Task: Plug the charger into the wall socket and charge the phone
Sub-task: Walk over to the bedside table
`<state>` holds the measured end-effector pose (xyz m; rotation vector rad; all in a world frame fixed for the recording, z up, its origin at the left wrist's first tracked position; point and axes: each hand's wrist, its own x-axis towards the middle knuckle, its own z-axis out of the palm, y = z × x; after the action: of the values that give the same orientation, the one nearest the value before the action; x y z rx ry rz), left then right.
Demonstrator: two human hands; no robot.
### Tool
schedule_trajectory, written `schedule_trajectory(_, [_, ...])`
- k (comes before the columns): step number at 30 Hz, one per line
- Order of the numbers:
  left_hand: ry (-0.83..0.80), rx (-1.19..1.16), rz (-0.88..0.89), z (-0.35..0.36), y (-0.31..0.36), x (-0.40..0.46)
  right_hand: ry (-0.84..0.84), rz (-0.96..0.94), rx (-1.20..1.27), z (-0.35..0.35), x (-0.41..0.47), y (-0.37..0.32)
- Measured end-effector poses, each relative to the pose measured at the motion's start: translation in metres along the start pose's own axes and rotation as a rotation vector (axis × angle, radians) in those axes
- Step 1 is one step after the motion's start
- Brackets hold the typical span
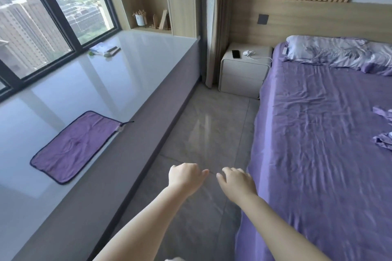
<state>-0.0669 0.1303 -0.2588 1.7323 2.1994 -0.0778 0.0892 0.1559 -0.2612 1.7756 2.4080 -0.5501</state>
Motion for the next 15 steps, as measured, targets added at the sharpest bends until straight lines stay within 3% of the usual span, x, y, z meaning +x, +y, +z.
schedule_trajectory(15, [-0.197,0.063,0.170,0.000,-0.045,0.145,-0.124,0.201,0.026,0.003,0.117,-0.033])
